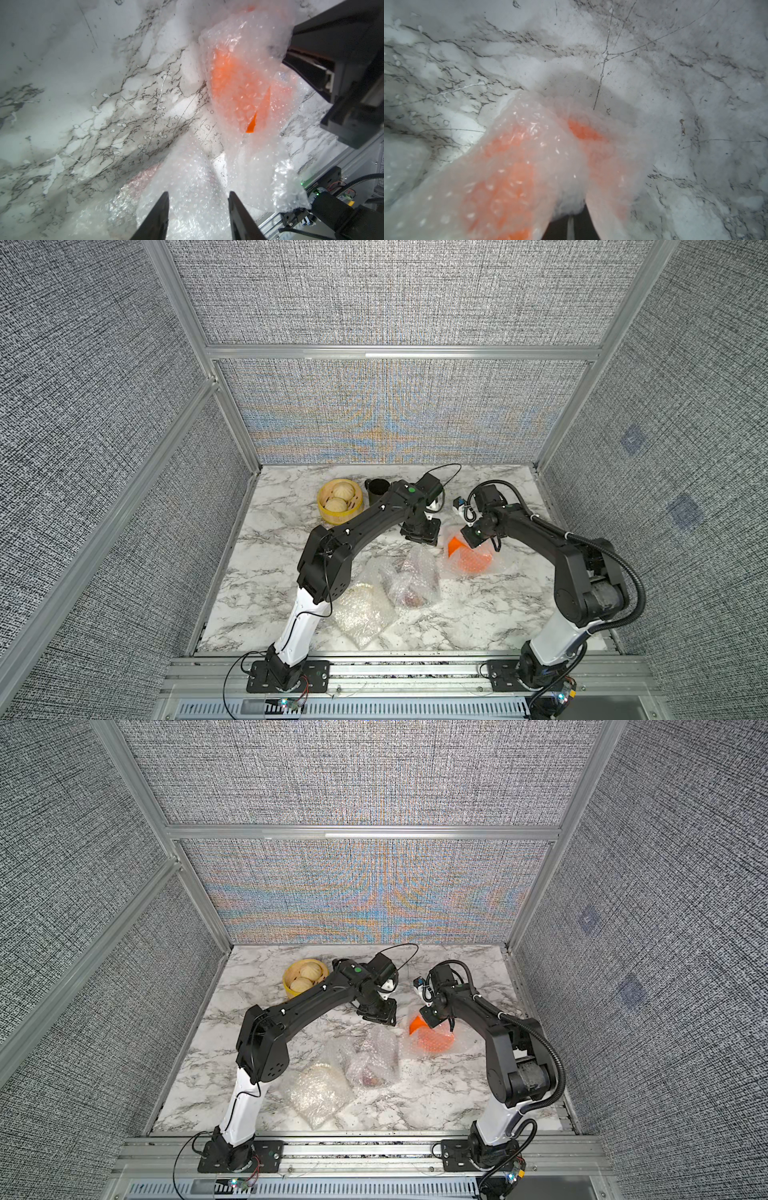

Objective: Unpack dinner plates from bubble wrap
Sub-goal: Unwrap the bubble wrap at the center of the board.

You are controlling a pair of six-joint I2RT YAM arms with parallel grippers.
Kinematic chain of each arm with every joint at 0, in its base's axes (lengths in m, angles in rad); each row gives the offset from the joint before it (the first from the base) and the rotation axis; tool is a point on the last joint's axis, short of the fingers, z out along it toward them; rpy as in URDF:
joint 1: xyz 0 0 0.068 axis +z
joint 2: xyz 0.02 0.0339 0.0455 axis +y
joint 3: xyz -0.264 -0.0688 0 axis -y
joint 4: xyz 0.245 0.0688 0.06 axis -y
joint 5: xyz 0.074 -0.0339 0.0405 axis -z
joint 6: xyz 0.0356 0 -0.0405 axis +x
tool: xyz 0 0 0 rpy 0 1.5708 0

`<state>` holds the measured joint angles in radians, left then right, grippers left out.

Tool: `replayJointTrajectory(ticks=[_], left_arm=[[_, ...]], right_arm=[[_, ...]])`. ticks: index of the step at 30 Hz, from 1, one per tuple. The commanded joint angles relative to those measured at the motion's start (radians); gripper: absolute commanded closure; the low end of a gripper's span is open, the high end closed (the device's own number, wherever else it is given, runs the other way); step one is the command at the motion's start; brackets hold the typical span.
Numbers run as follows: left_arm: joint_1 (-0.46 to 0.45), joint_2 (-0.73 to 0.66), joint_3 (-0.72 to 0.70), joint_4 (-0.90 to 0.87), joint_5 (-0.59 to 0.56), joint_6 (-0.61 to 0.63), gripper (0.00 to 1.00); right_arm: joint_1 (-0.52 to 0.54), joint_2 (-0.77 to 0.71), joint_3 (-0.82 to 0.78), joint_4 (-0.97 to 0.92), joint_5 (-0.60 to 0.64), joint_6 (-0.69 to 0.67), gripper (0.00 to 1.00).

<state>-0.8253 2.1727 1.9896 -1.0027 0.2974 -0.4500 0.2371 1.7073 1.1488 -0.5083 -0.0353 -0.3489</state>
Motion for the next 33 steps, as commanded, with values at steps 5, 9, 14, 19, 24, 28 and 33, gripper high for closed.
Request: replayJointTrajectory(ticks=[5,9,14,19,24,28,33], left_arm=[[-0.047,-0.014,-0.063,0.194,0.134,-0.073,0.44],[-0.072,0.019,-0.081,0.249,0.16,-0.108,0.41],[-0.075,0.113,-0.048,0.226,0.097,-0.128,0.53],[-0.061,0.196,0.062,0.093,-0.03,-0.126,0.99],[-0.042,0.223,0.093,0.045,-0.066,-0.13,1.0],[-0.04,0.24,0.118,0.016,-0.065,-0.122,1.0],[-0.038,0.248,0.127,-0.004,-0.072,-0.121,1.0]], right_arm=[[-0.008,-0.055,0.005,-0.084,-0.097,0.079,1.0],[-0.011,-0.06,0.012,-0.137,-0.132,0.106,1.0],[-0.036,-0.074,0.012,-0.165,-0.173,0.099,1.0],[-0.135,-0.103,0.021,-0.185,-0.219,0.092,1.0],[-0.24,-0.078,0.061,-0.166,-0.128,0.164,1.0],[-0.249,-0.044,0.114,-0.162,-0.041,0.145,1.0],[-0.26,-0.062,0.138,-0.117,0.097,0.114,1.0]])
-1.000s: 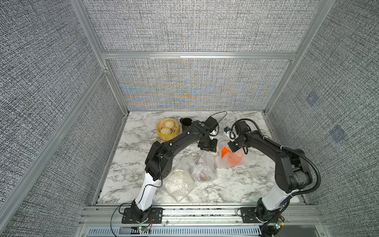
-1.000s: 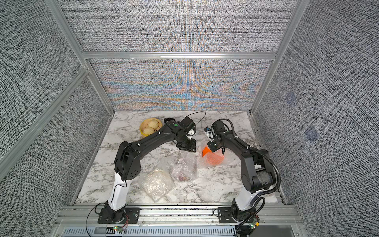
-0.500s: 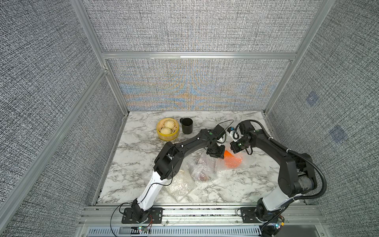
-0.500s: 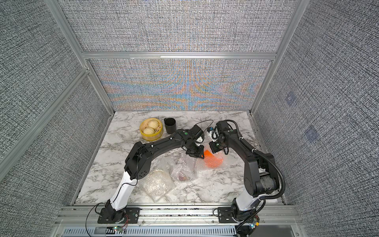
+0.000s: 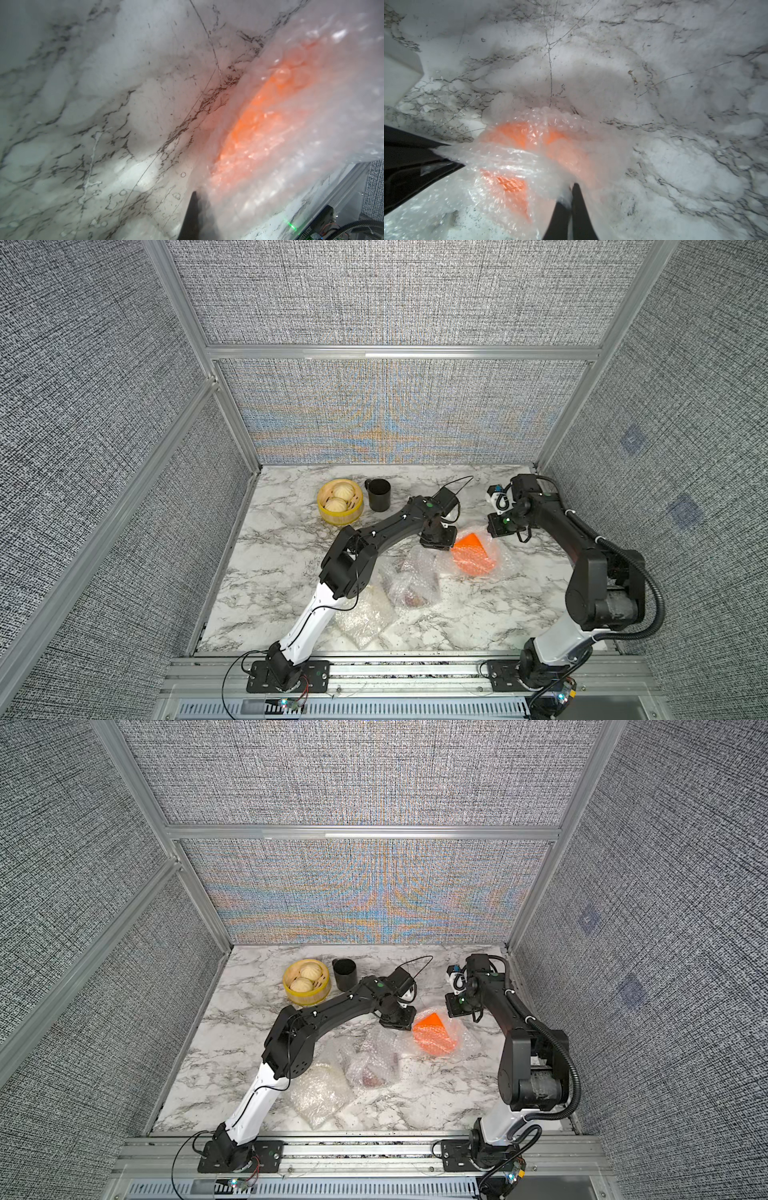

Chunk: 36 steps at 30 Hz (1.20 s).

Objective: Unpack dinner plates from bubble wrap
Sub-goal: Unwrap the bubble wrap at the center of the board.

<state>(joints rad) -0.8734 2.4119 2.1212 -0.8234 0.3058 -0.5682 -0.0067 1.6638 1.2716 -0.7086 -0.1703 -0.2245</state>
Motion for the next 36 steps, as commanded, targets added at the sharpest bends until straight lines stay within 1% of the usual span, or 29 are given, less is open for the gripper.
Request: replayJointTrajectory(ticks=[1,3,5,7,8,9,12,13,16,19,22,23,24,25,26,28,29,30,33,36], left_arm=[[0.01,0.008,-0.006,-0.183,-0.078,-0.002,1.0],[0.01,0.006,-0.009,-0.18,-0.071,-0.002,1.0],[0.01,0.0,-0.015,-0.151,-0.034,0.001,1.0],[0.01,-0.004,-0.012,-0.136,-0.02,-0.005,1.0],[0.01,-0.002,-0.001,-0.136,-0.019,-0.004,0.97],[0.01,-0.001,0.008,-0.139,-0.021,-0.004,0.91],[0.012,0.009,0.051,-0.163,-0.029,0.007,0.85],[0.013,0.018,0.069,-0.179,-0.033,0.013,0.81],[0.019,0.033,0.119,-0.221,-0.046,0.035,0.76],[0.025,0.038,0.149,-0.25,-0.07,0.059,0.7],[0.036,0.048,0.183,-0.27,-0.079,0.082,0.65],[0.041,0.056,0.2,-0.277,-0.078,0.088,0.63],[0.043,0.064,0.218,-0.286,-0.079,0.095,0.62],[0.047,0.075,0.242,-0.298,-0.079,0.102,0.62],[0.048,0.087,0.274,-0.311,-0.08,0.11,0.62],[0.048,0.108,0.322,-0.329,-0.082,0.122,0.62],[0.05,0.116,0.335,-0.332,-0.08,0.124,0.62],[0.05,0.123,0.339,-0.327,-0.077,0.125,0.62],[0.051,0.147,0.339,-0.316,-0.057,0.112,0.64],[0.05,0.163,0.339,-0.32,-0.048,0.103,0.65]], right_arm=[[-0.017,-0.03,0.015,0.096,0.234,-0.016,0.91],[-0.019,-0.067,-0.007,0.126,0.191,-0.02,0.57],[-0.021,-0.104,-0.024,0.113,0.091,-0.024,0.23],[-0.02,-0.146,-0.058,0.105,0.053,0.004,0.01],[-0.022,-0.172,-0.084,0.105,0.048,0.026,0.01],[-0.021,-0.193,-0.106,0.107,0.047,0.035,0.01],[-0.022,-0.218,-0.167,0.112,0.023,0.026,0.01],[-0.021,-0.208,-0.172,0.107,0.0,0.013,0.01],[-0.016,-0.154,-0.149,0.06,-0.069,-0.015,0.02],[-0.004,-0.113,-0.153,0.076,-0.054,-0.03,0.02],[-0.004,-0.052,-0.141,0.096,-0.055,-0.036,0.06],[-0.004,-0.027,-0.132,0.092,-0.055,-0.034,0.1],[-0.005,-0.011,-0.124,0.089,-0.044,-0.026,0.17],[-0.009,0.002,-0.117,0.08,-0.017,-0.016,0.31],[-0.016,0.006,-0.116,0.074,0.017,-0.006,0.52],[-0.04,-0.014,-0.136,0.075,0.047,0.021,0.86],[-0.053,-0.03,-0.152,0.079,0.038,0.036,0.97],[-0.063,-0.045,-0.169,0.086,0.022,0.05,1.0],[-0.085,-0.084,-0.226,0.099,-0.026,0.095,1.0],[-0.093,-0.123,-0.271,0.13,-0.092,0.109,1.0]])
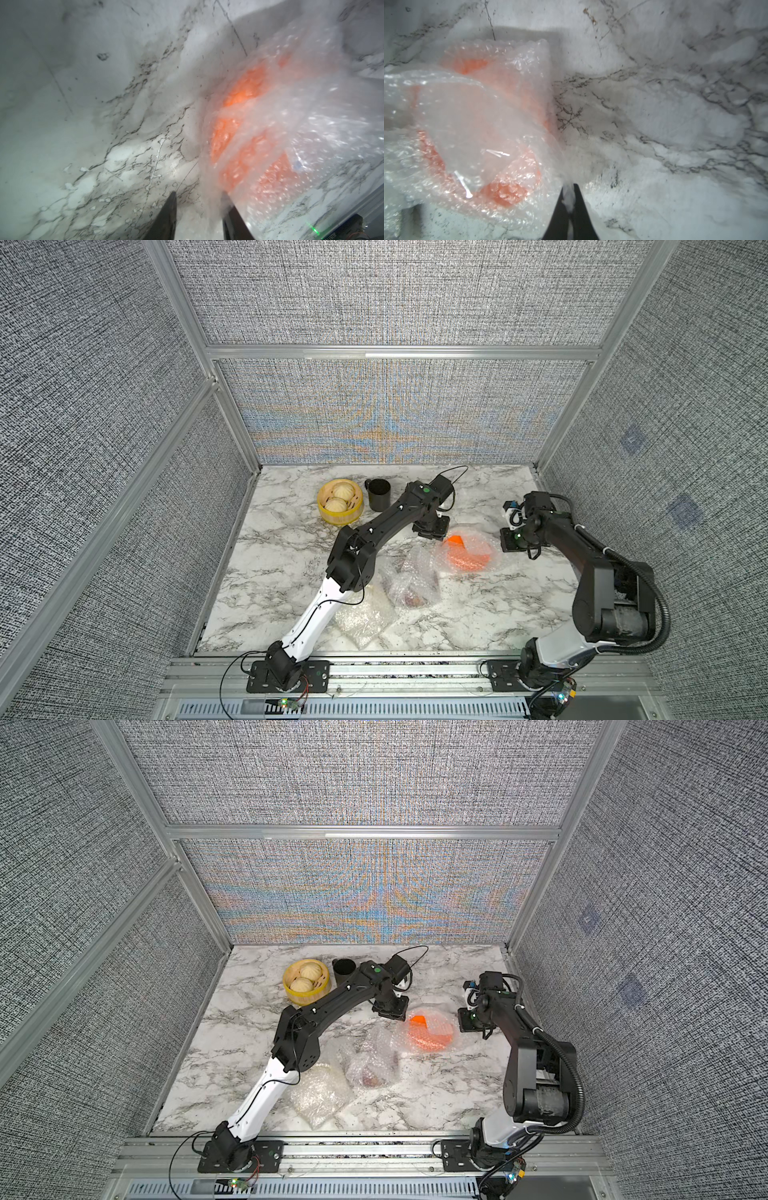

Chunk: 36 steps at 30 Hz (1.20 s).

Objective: Unpack dinner plates from bubble wrap
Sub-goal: Unwrap the bubble wrap at the center of the board.

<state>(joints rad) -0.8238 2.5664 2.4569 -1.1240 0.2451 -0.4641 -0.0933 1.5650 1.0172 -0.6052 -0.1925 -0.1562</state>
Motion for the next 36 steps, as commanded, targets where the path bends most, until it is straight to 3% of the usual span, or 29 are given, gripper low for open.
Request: replayJointTrajectory(ticks=[1,4,6,10,12,18,23,25,26,27,29,32,36], left_arm=[[0.001,0.004,0.001,-0.019,0.014,0.0,0.65],[0.001,-0.016,0.0,0.015,0.04,0.017,0.64],[0.0,-0.034,0.007,0.044,0.053,0.031,0.59],[0.0,-0.034,0.054,0.061,0.046,0.049,0.47],[-0.001,-0.019,0.073,0.07,0.046,0.059,0.4],[-0.012,0.044,0.137,0.094,0.085,0.08,0.35],[-0.026,0.098,0.177,0.12,0.089,0.094,0.35],[-0.026,0.123,0.178,0.139,0.074,0.091,0.4],[-0.025,0.132,0.18,0.147,0.074,0.087,0.52],[-0.024,0.143,0.182,0.148,0.074,0.078,0.72],[-0.018,0.145,0.165,0.136,0.076,0.037,0.89],[-0.015,0.065,0.02,0.128,0.05,-0.055,0.98],[-0.018,-0.112,-0.265,0.249,0.052,-0.13,0.99]], right_arm=[[-0.006,-0.047,-0.065,0.051,-0.11,0.037,1.0],[-0.008,-0.1,-0.105,0.096,-0.153,0.038,1.0],[-0.007,-0.1,-0.098,0.087,-0.158,0.047,0.93],[-0.005,-0.121,-0.059,0.049,-0.148,0.037,0.52],[0.002,-0.165,-0.05,0.051,-0.138,0.049,0.4],[0.015,-0.172,0.068,-0.065,-0.185,0.202,0.37],[0.02,-0.11,0.129,-0.194,-0.334,0.36,0.37],[0.024,-0.125,0.117,-0.197,-0.357,0.39,0.37],[0.027,-0.139,0.106,-0.188,-0.361,0.403,0.37],[0.031,-0.153,0.1,-0.188,-0.364,0.415,0.37],[0.034,-0.177,0.093,-0.205,-0.372,0.445,0.37],[0.041,-0.205,0.062,-0.248,-0.383,0.518,0.38],[0.084,-0.268,-0.053,-0.268,-0.414,0.61,0.38]])
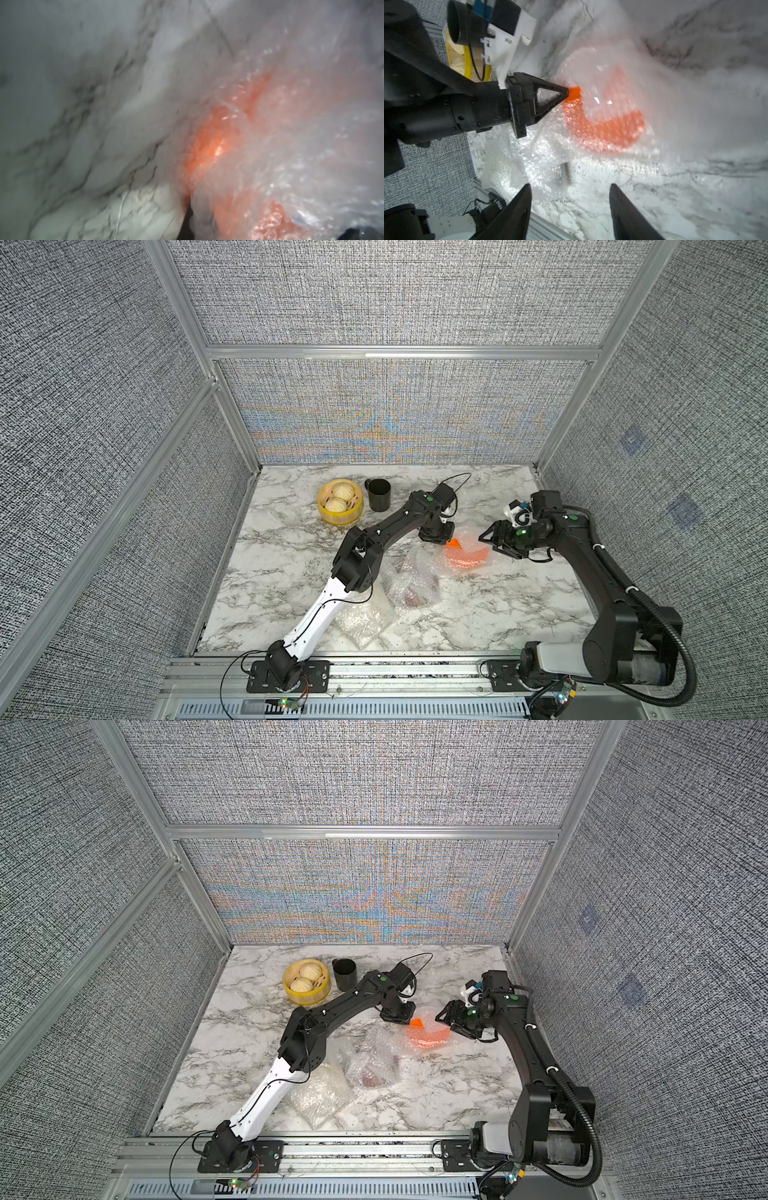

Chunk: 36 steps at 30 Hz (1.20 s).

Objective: Unpack dinner plates from bubble wrap
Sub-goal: Unwrap the bubble wrap at the center of the board.

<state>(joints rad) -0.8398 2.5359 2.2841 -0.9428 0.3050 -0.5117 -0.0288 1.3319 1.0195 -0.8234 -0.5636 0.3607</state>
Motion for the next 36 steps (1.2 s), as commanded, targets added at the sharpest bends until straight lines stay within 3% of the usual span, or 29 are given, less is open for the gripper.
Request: replayJointTrajectory(ticks=[1,4,7,14,18,20,22,26,36], left_arm=[[-0.001,-0.111,-0.136,0.086,0.0,-0.102,0.98],[-0.018,-0.143,-0.182,0.102,0.055,-0.153,0.97],[-0.062,-0.143,-0.18,0.096,0.093,-0.167,0.93],[-0.114,-0.223,-0.325,0.14,0.145,-0.248,0.91],[-0.116,-0.294,-0.452,0.204,0.194,-0.281,0.84],[-0.116,-0.326,-0.491,0.211,0.196,-0.276,0.75],[-0.115,-0.368,-0.52,0.199,0.166,-0.259,0.63],[-0.107,-0.418,-0.539,0.166,0.137,-0.228,0.38],[-0.064,-0.402,-0.405,-0.009,0.007,-0.114,0.39]], right_arm=[[0.025,-0.066,-0.092,-0.045,-0.035,0.117,0.38],[0.028,-0.143,-0.205,0.009,-0.024,0.179,0.38],[0.03,-0.121,-0.252,0.071,-0.062,0.198,0.34],[0.018,0.007,-0.183,0.111,0.024,0.158,0.27],[-0.02,0.086,-0.128,0.077,0.145,0.085,0.31],[-0.022,0.083,-0.072,0.018,0.245,0.034,0.31],[0.016,0.046,-0.017,-0.022,0.297,-0.033,0.31],[0.136,0.058,0.081,-0.139,0.255,-0.11,0.28],[0.405,0.017,0.031,-0.249,0.405,-0.047,0.27]])
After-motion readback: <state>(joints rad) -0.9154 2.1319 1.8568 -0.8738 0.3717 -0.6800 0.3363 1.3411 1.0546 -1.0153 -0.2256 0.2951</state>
